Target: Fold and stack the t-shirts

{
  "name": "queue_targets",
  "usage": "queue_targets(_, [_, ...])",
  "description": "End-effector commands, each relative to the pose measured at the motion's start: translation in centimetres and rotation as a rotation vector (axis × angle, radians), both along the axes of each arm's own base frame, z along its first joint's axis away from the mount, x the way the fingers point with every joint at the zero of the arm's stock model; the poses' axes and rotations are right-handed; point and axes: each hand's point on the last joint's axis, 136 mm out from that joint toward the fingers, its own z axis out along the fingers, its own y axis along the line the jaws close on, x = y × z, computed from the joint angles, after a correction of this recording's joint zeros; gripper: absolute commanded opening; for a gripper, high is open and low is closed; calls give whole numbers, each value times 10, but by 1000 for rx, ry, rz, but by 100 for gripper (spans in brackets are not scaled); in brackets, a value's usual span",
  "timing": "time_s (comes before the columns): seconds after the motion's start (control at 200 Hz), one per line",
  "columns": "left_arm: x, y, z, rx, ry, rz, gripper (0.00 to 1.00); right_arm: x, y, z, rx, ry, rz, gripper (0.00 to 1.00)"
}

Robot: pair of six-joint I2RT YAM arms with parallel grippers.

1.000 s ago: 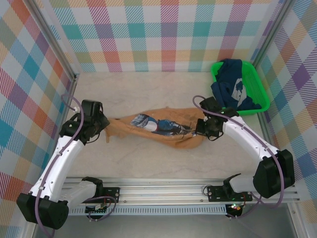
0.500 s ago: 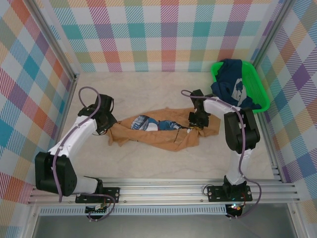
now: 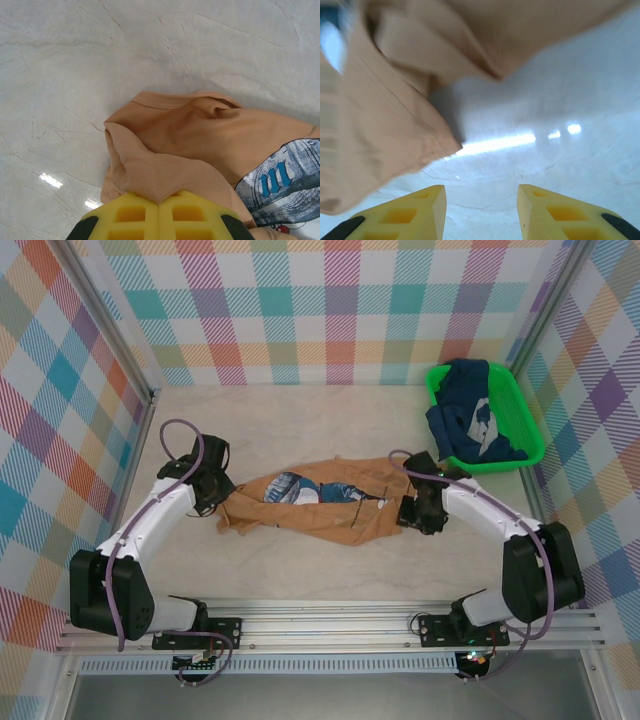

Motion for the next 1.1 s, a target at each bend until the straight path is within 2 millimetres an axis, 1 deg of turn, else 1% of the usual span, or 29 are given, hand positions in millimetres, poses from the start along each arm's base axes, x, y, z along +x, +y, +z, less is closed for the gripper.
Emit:
queue_targets(0.0, [-8, 7, 2, 18, 11, -1, 0, 7, 19, -12, 81, 17, -9, 41])
queue_targets(0.14, [-9, 11, 2, 51, 29, -13, 0, 16, 24, -24, 82, 40, -23, 40])
queue_targets(0.405, [-4, 13, 4, 78, 36, -37, 0, 24, 26, -32, 68, 52, -19, 38])
queue_targets(0.485, [0, 14, 6, 96, 37, -46, 0, 27, 27, -31, 66, 52, -18, 34])
queue_targets(0.57, [5, 17, 9, 123, 41, -56, 0, 29, 28, -23, 70, 33, -15, 32])
queue_targets(0.72, [13, 19, 9, 161, 50, -76, 0, 23, 26, -11, 53, 28, -10, 33])
queue_targets(0.805, [18, 20, 7, 167, 53, -78, 0, 19, 26, -9, 52, 33, -13, 33])
queue_targets(0.95, [23, 18, 5, 160, 52, -81, 0, 15, 25, -20, 43, 73, -20, 34])
queue_targets(1.095, [25, 17, 3, 160, 58, -85, 0, 20, 33, -27, 54, 80, -18, 34])
